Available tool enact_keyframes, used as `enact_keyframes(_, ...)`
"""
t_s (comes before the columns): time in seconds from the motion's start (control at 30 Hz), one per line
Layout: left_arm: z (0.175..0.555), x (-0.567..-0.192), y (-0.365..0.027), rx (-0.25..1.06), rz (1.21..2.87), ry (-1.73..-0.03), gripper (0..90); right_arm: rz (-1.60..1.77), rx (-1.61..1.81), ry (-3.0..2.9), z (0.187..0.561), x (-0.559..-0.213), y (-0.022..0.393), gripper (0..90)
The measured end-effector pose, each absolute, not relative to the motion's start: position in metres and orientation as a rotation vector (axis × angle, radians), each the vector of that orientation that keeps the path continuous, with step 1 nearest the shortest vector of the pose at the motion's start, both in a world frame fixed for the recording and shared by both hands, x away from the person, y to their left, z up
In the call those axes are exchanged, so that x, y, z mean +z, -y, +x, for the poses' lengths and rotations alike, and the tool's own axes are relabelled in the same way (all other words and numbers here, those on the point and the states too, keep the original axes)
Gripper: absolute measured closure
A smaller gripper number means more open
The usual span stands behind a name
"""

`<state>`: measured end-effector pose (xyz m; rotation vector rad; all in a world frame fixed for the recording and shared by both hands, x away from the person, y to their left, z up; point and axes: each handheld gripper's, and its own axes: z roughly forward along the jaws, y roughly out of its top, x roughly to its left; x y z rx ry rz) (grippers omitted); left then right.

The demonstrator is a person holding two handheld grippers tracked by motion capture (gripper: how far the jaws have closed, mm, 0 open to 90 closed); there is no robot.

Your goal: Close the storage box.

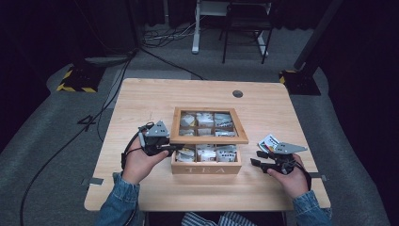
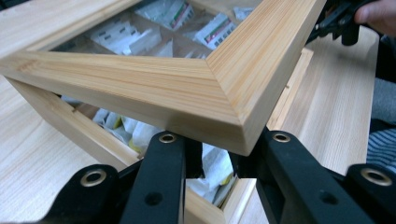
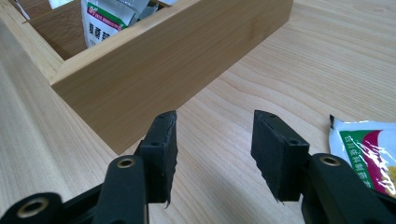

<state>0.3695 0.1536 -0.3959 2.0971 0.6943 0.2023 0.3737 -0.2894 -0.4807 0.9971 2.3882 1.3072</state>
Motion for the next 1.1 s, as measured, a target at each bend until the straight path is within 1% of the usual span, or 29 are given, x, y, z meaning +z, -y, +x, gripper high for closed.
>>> enact_keyframes(0.93, 0.364, -0.413, -0.141, 0.182, 2.368, -0.727, 77.0, 0.988, 1.332, -2.394, 0.379, -0.48, 0.284, 51.6)
enact_keyframes(1.1, 0.364, -0.413, -0.14, 0.168, 2.382, -0.735, 76.3, 0.987, 1.331, -2.395, 0.379, -0.48, 0.284, 51.5)
